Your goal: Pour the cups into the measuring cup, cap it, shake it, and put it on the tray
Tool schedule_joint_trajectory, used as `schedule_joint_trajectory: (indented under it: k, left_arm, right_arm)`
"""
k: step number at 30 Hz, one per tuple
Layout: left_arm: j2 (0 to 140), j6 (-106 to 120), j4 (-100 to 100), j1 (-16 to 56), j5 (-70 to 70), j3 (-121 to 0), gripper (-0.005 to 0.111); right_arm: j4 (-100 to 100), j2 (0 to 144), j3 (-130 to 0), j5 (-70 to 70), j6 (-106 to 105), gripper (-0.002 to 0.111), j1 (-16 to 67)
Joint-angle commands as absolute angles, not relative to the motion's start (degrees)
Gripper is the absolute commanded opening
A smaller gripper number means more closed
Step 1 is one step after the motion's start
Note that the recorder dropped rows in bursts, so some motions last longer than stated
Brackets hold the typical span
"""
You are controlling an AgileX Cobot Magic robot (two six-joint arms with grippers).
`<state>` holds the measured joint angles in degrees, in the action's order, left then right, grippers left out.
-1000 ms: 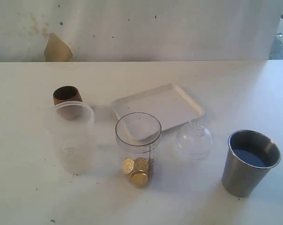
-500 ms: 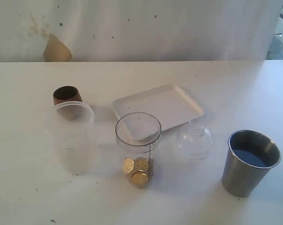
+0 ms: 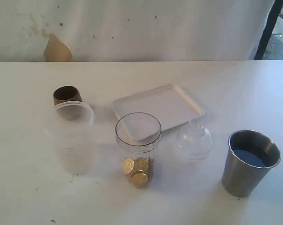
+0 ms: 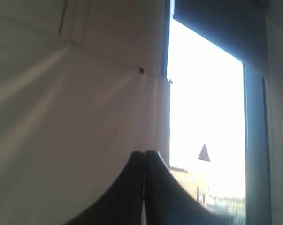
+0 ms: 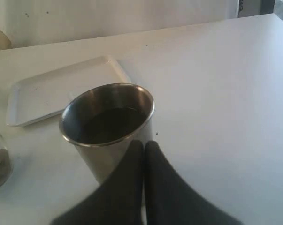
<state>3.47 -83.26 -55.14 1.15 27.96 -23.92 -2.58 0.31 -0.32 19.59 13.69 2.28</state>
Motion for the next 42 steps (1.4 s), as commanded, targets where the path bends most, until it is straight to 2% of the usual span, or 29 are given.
schedule_joint_trajectory:
  k: [1,5,10,16,24,34,42]
  left_arm:
    - [1.79,-57.12,-19.76,1.35,23.81,-18.93,0.001]
    - [0.0,-32.67,-1.09,1.35,11.11,-16.08,0.001]
    - [0.0,-12.62,0.85,1.24,-5.18,-15.55,0.001]
    - [0.0,0.97,0.85,1.24,-3.32,-8.95,0.001]
    - [0.0,3.55,-0.51,1.24,0.77,0.0,0.001]
    - [0.0,0.0,-0.7,-2.87,-12.19,0.0,0.001]
    - [0.0,0.0,-0.44,-2.76,-12.17,0.0,0.001]
  right_arm:
    - [-2.78,0.0,0.0,19.56,13.7,0.0,2.29]
    - [-2.78,0.0,0.0,19.56,13.7,0.0,2.29]
    - [-2.78,0.0,0.0,19.56,13.7,0.0,2.29]
    - [-2.78,0.0,0.0,19.56,13.7,0.0,2.29]
    - [-2.78,0.0,0.0,19.56,13.7,0.0,2.29]
    - [-2.78,0.0,0.0,19.56,13.7,0.0,2.29]
    - [-2.78,0.0,0.0,19.56,13.7,0.0,2.29]
